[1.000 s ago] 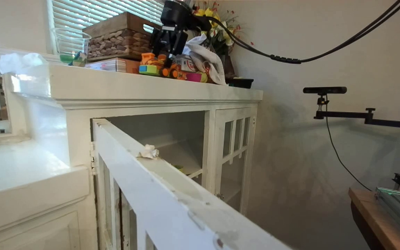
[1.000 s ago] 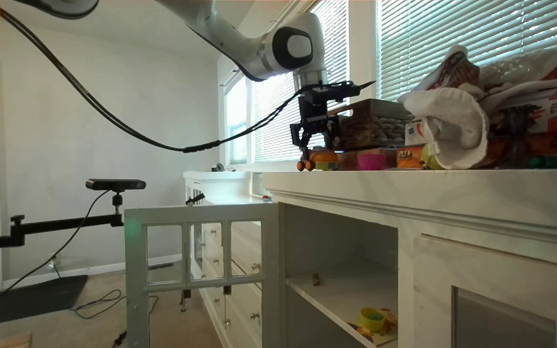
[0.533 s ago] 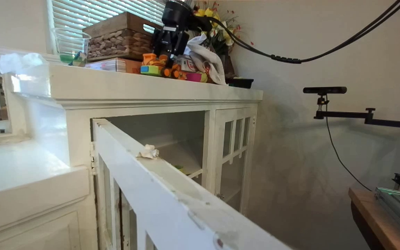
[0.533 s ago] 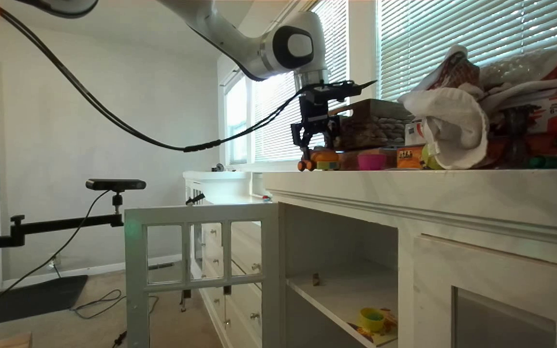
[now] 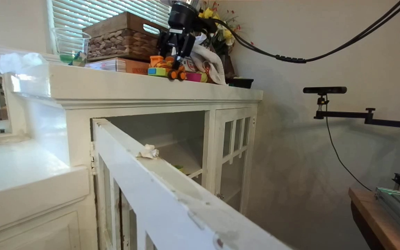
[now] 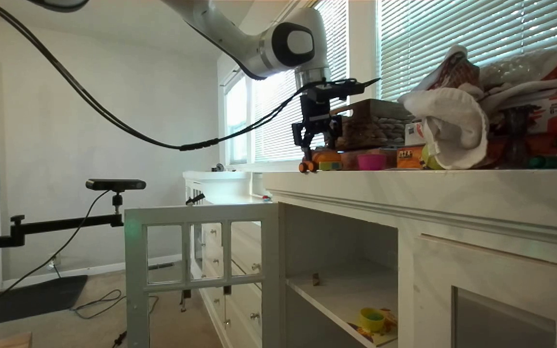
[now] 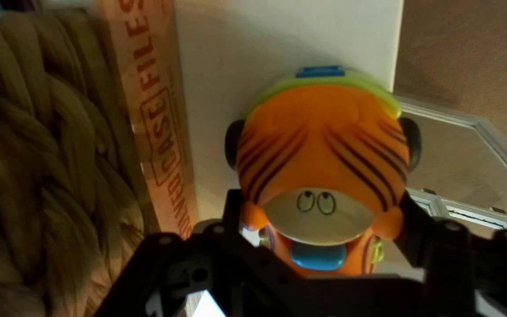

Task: Move the orange toy car to the right

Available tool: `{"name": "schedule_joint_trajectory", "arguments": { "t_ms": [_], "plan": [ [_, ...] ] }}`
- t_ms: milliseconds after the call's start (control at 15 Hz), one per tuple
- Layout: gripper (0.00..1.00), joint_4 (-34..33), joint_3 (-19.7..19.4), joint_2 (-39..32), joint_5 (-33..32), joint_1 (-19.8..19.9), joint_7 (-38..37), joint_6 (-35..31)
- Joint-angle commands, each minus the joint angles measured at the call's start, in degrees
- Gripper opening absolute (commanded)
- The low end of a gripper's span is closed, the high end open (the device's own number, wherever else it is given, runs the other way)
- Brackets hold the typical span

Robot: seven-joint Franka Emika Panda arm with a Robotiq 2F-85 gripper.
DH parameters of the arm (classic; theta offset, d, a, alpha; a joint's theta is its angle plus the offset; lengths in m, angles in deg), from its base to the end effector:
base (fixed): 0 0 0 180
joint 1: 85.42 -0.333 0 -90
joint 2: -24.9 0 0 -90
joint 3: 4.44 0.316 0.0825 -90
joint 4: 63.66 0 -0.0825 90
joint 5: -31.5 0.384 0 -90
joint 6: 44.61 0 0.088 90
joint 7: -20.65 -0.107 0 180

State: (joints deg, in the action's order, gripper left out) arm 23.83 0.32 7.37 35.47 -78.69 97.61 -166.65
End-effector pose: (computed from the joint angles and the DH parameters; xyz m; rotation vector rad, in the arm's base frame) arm 0.6809 -0.0275 0.5139 2.4041 1.7774 0.4307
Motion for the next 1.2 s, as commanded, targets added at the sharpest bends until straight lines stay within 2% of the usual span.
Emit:
{"name": "schedule_joint_trajectory", "arguments": {
  "t_ms": [0,1133],
  "plan": [
    [0.55,4.55,-0.42,2.74,3.17,0.60,1.81,-2.51],
    [0.55,3.50,-2.08,2.42,4.55,0.97,1.06,-2.48]
  ]
}}
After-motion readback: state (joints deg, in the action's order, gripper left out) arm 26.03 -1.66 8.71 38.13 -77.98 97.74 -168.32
